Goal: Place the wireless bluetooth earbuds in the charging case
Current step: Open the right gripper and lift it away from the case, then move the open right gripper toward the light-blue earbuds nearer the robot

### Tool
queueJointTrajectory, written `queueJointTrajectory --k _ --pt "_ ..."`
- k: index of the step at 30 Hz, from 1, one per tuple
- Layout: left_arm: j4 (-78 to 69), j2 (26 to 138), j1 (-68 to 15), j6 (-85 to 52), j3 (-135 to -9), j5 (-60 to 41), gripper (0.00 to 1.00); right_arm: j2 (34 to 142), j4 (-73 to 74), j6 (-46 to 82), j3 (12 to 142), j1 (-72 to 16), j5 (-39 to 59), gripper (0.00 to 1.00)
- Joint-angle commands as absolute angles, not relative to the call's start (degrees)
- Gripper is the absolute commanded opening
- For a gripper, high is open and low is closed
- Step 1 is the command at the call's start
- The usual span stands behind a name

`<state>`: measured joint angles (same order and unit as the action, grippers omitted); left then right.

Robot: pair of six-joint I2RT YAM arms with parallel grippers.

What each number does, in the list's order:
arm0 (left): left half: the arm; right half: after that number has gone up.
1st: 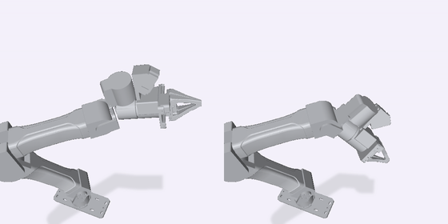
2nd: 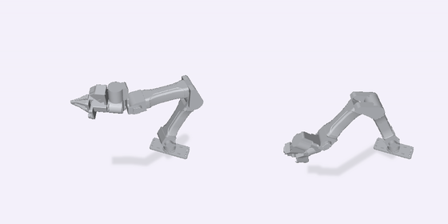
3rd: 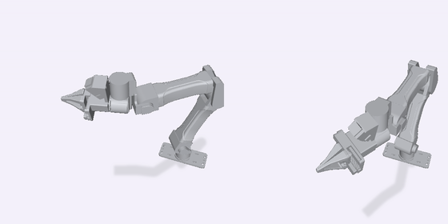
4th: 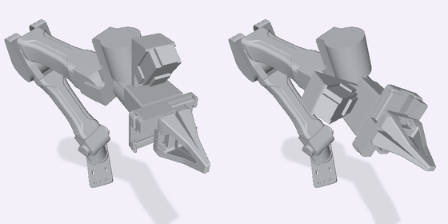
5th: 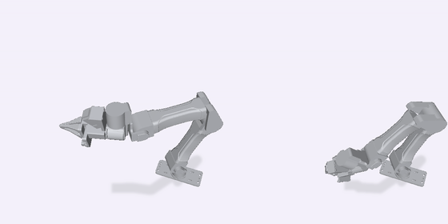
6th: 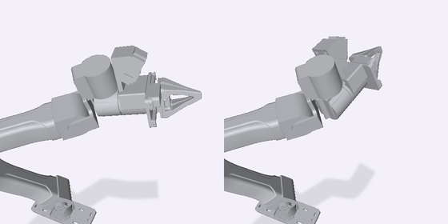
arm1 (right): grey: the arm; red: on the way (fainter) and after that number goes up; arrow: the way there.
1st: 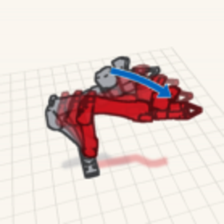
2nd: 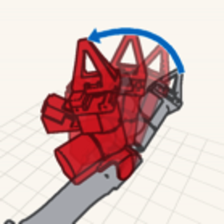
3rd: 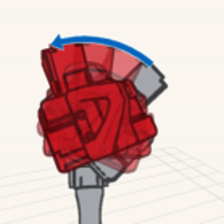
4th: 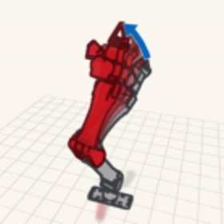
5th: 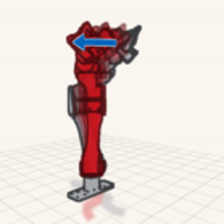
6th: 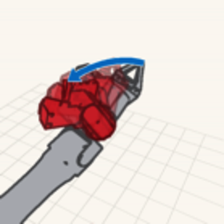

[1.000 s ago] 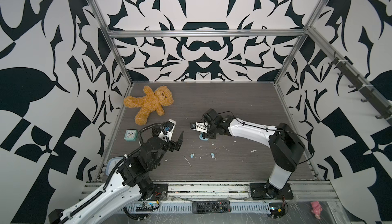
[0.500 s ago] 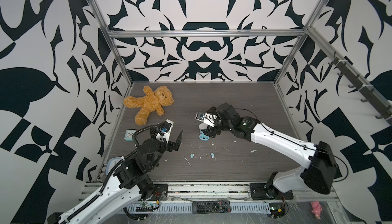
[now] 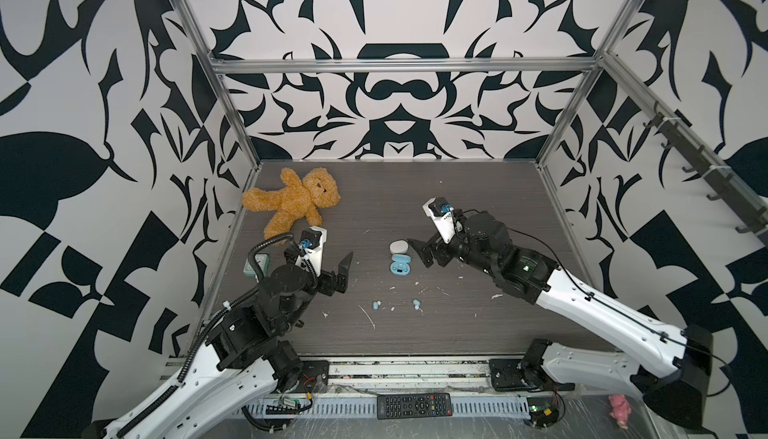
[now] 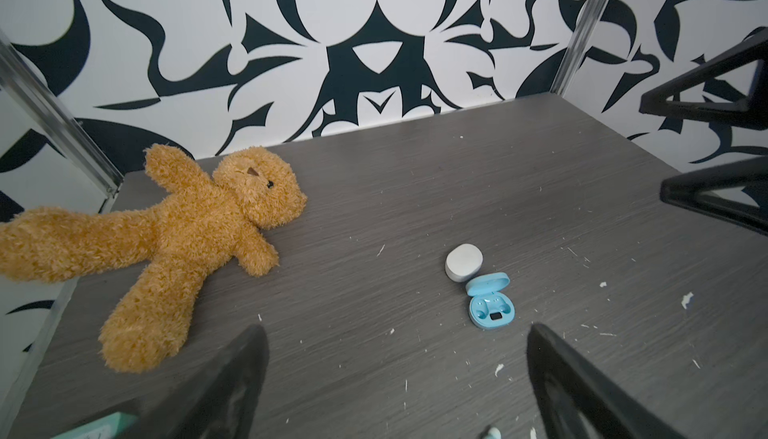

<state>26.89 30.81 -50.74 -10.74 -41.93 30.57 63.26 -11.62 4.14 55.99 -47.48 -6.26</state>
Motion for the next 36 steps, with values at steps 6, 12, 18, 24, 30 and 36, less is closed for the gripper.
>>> queueJointTrajectory --k 6,12,18,24,30,36 --pt "30.58 34.11 -50.47 -14.41 -41.02 35.22 0.99 59.81 -20.58 26.31 54.13 -47.14 -5.33 1.00" --pt "30.34 36.02 -50.01 -13.50 -39.23 39.55 0.99 63.62 -19.84 33.24 47.09 -47.17 5.36 1.00" --pt "29.50 36.72 -49.70 -13.56 -38.17 39.20 0.99 65.30 -13.49 39.12 39.11 -49.82 10.87 0.95" --pt "28.92 36.51 -48.93 -13.47 -37.47 37.24 0.99 67.48 -9.66 43.25 35.37 -54.12 10.14 0.90" --pt "28.32 34.89 -48.82 -12.80 -36.72 36.17 0.99 71.05 -8.92 44.58 35.27 -56.67 8.12 0.85" --pt "27.98 34.05 -48.87 -12.11 -36.04 34.68 0.99 73.94 -9.14 45.42 35.68 -56.78 6.49 0.85"
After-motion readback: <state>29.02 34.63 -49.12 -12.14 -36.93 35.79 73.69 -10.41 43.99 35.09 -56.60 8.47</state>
